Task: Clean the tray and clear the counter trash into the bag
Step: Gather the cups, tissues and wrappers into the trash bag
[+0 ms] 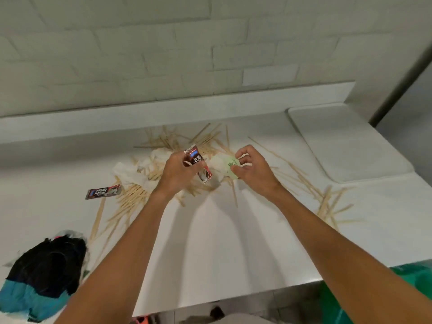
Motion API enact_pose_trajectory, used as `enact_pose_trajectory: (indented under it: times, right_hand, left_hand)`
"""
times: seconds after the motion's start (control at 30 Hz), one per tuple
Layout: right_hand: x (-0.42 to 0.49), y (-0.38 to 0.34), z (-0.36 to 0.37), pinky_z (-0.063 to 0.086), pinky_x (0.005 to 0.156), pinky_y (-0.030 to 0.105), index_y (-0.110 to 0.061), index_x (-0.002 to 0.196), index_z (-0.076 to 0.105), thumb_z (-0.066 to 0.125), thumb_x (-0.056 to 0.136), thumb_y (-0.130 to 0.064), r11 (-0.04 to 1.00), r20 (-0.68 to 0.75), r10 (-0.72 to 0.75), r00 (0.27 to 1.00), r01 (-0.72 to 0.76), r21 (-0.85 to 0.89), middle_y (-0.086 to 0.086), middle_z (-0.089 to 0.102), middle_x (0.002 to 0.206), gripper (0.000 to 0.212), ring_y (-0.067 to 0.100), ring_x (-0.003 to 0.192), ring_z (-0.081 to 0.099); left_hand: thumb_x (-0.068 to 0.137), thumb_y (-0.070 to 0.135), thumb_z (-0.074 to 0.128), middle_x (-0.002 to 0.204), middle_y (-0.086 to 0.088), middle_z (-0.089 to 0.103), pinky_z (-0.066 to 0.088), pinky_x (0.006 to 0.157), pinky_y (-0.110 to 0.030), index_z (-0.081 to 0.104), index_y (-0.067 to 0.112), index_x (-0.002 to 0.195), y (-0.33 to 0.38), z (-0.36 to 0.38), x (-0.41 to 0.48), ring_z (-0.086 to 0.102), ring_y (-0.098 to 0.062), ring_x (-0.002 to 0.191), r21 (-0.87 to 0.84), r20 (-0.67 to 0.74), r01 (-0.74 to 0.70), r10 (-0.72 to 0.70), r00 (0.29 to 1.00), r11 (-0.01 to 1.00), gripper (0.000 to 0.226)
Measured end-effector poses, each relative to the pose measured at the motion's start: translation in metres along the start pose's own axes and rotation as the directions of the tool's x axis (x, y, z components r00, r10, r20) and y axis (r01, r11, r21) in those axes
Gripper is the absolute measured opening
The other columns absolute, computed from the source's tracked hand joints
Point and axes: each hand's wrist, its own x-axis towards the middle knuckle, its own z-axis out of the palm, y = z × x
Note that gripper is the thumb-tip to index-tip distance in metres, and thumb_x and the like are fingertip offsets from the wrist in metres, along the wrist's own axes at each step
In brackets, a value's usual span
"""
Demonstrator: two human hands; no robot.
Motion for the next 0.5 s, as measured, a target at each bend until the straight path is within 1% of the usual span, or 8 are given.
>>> enact_pose_trajectory:
  times: [0.07,0.13,0.2,0.27,0.33,0.4,0.47,0.5]
  right_hand:
    - [-0.026,0.008,-0.028,0.052,0.065,0.032,-0.016,0.091,0.054,0.068,0.086,-0.002,1.0,-0.062,0.007,0.998,-0.007,0.001,-0.001,0.057,0.086,0.019,0.013,0.069,0.056]
    - [-0.057,0.017,-0.059,0.051,0.064,0.027,-0.012,0.083,0.056,0.066,0.085,0.002,1.0,-0.146,0.012,0.989,-0.014,-0.012,-0.006,0.057,0.082,0.017,0.006,0.07,0.055]
    - [-0.088,0.027,-0.089,0.048,0.065,0.022,-0.012,0.078,0.058,0.067,0.084,0.001,0.998,-0.205,0.05,0.977,-0.055,-0.017,-0.006,0.06,0.079,0.017,0.004,0.067,0.054]
    - [-0.124,0.039,-0.126,0.048,0.068,0.021,-0.012,0.079,0.062,0.07,0.083,-0.002,0.995,-0.264,0.099,0.959,-0.105,-0.006,-0.004,0.063,0.08,0.013,0.007,0.07,0.057]
    - [-0.156,0.049,-0.155,0.051,0.074,0.024,-0.009,0.082,0.064,0.071,0.083,-0.005,0.99,-0.308,0.132,0.942,-0.138,0.002,-0.003,0.066,0.081,0.008,0.01,0.075,0.06]
    - [-0.198,0.061,-0.192,0.051,0.078,0.026,-0.007,0.086,0.066,0.072,0.083,-0.007,0.987,-0.378,0.154,0.913,-0.161,0.012,-0.003,0.066,0.082,0.007,0.012,0.079,0.061]
    - [-0.24,0.076,-0.226,0.051,0.077,0.027,-0.009,0.089,0.066,0.072,0.084,-0.01,0.98,-0.447,0.19,0.874,-0.195,0.034,-0.002,0.065,0.082,0.008,0.013,0.078,0.06]
    - [-0.261,0.085,-0.24,0.05,0.074,0.027,-0.012,0.09,0.065,0.072,0.085,-0.012,0.974,-0.47,0.217,0.855,-0.221,0.047,-0.001,0.064,0.083,0.009,0.014,0.077,0.059]
  left_hand:
    - [0.084,0.018,0.074,0.077,-0.005,0.069,0.045,0.063,-0.027,0.065,0.012,0.086,0.01,0.026,-0.016,0.059,-0.013,0.064,-0.07,0.059,-0.012,0.016,0.998,0.998,0.011]
    - [0.084,0.014,0.073,0.087,-0.014,0.071,0.047,0.062,-0.027,0.061,0.009,0.093,0.022,0.06,-0.033,0.061,-0.016,0.067,-0.138,0.116,0.003,0.014,0.993,0.99,0.016]
    - [0.084,0.013,0.073,0.092,-0.016,0.071,0.045,0.056,-0.023,0.058,0.012,0.1,0.031,0.093,-0.05,0.063,-0.015,0.068,-0.151,0.153,0.038,-0.015,0.988,0.988,0.022]
    - [0.084,0.013,0.073,0.095,-0.016,0.069,0.044,0.053,-0.02,0.056,0.017,0.107,0.042,0.133,-0.07,0.065,-0.013,0.069,-0.173,0.203,0.057,-0.021,0.979,0.983,0.03]
    - [0.084,0.013,0.073,0.099,-0.015,0.068,0.046,0.056,-0.021,0.055,0.022,0.113,0.05,0.166,-0.087,0.065,-0.013,0.07,-0.195,0.253,0.059,-0.008,0.967,0.979,0.035]
    - [0.085,0.012,0.072,0.102,-0.016,0.067,0.049,0.059,-0.022,0.055,0.025,0.114,0.063,0.207,-0.112,0.065,-0.015,0.074,-0.194,0.334,0.049,0.019,0.943,0.98,0.036]
    - [0.085,0.012,0.072,0.105,-0.016,0.063,0.053,0.063,-0.023,0.056,0.026,0.113,0.072,0.248,-0.138,0.064,-0.017,0.079,-0.189,0.396,0.028,0.05,0.917,0.981,0.036]
    - [0.085,0.012,0.072,0.106,-0.015,0.061,0.056,0.069,-0.027,0.056,0.028,0.113,0.076,0.266,-0.15,0.063,-0.018,0.082,-0.186,0.413,0.015,0.064,0.908,0.982,0.037]
